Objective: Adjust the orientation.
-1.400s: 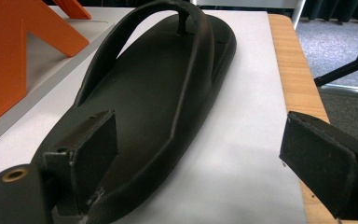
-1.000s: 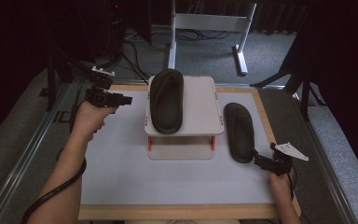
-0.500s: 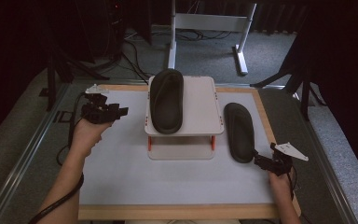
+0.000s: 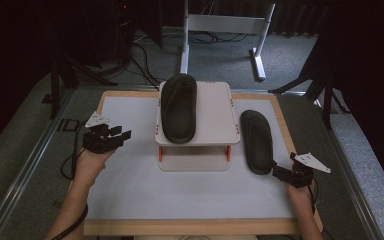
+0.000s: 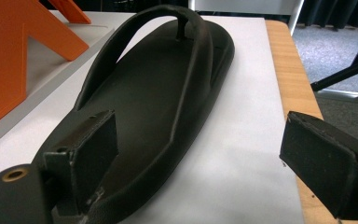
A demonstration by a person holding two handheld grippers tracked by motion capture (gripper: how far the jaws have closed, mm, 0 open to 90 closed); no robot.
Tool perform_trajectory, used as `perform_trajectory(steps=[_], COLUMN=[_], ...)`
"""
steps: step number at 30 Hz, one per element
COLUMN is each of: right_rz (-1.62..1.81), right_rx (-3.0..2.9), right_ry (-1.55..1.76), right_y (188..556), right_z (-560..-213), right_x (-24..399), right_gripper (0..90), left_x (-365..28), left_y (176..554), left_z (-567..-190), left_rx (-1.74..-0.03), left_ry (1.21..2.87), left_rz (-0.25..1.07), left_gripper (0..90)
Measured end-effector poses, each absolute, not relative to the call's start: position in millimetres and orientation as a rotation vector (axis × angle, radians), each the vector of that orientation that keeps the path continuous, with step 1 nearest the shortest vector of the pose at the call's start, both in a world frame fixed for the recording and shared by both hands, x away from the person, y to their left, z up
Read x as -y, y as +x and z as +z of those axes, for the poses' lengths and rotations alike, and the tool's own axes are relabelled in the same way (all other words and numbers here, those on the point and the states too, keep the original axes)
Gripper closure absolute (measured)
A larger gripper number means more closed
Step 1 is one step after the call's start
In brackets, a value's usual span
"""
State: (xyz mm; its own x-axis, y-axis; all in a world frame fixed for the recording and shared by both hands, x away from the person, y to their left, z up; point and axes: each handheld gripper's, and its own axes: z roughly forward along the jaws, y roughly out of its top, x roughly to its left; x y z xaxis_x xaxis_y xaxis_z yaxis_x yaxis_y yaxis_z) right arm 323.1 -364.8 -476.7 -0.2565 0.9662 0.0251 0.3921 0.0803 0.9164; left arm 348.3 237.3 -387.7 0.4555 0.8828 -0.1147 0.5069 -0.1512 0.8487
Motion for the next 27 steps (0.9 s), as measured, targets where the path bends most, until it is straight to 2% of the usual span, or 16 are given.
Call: perform_trajectory(steps=[18, 20, 22, 24, 26, 27], right_rz=[1.147, 1.159, 1.164, 1.164, 1.160, 1.158], right_rx=[-1.774, -1.775, -1.793, -1.797, -1.805, -1.803], right_ry=[1.421, 1.418, 1.433, 1.437, 1.444, 1.450], right_y=[324, 322, 321, 321, 319, 318], right_z=[-469, -467, -466, -465, -464, -463], right_x=[369, 369, 369, 369, 369, 369], right_gripper=[10.5, 10.5, 10.5, 10.5, 10.5, 10.5], left_x=[-257, -258, -259, -259, -261, -262], left_y=[316, 315, 315, 313, 311, 309], left_z=[-453, -459, -462, -466, -468, -470], left_rx=[-1.118, -1.112, -1.108, -1.101, -1.105, -1.098], left_ry=[1.674, 1.659, 1.645, 1.643, 1.629, 1.623], left_rz=[0.606, 0.599, 0.600, 0.615, 0.629, 0.632], left_gripper=[49.0, 44.9, 36.7, 34.1, 25.2, 25.2])
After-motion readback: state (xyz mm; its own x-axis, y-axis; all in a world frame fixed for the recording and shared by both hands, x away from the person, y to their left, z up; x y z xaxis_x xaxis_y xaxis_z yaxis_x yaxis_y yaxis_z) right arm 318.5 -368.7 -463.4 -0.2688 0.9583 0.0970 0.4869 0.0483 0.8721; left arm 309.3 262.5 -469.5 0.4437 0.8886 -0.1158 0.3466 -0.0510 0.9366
